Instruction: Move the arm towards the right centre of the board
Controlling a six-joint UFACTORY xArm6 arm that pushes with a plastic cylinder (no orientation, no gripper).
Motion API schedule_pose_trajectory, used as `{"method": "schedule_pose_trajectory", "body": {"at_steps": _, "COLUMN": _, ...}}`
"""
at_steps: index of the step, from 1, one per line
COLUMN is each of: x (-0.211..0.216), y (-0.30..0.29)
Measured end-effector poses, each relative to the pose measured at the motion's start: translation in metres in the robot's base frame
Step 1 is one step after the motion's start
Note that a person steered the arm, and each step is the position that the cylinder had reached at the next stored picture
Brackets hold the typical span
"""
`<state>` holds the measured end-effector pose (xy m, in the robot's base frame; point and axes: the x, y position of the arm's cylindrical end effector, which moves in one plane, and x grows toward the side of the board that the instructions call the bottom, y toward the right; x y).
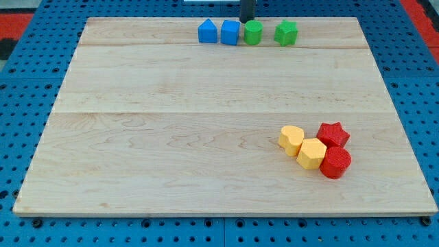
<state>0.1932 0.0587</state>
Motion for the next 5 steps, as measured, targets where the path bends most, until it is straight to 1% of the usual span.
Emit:
{"method": "schedule_pose_trajectory", "body": {"at_steps": 1, "x": -0.001, "y": 0.005}}
{"method": "schedule_pose_trajectory", "body": {"at_steps": 2, "x": 0.0, "y": 0.059}}
{"method": "schedule_pose_trajectory", "body": {"at_steps": 3, "x": 0.012, "y": 0.136}}
{"method": "schedule_pose_trajectory", "body": {"at_steps": 4, "x": 0.079, "y": 0.171}}
{"method": "schedule_pose_trajectory", "body": {"at_steps": 5, "x": 0.174, "y": 0.186}}
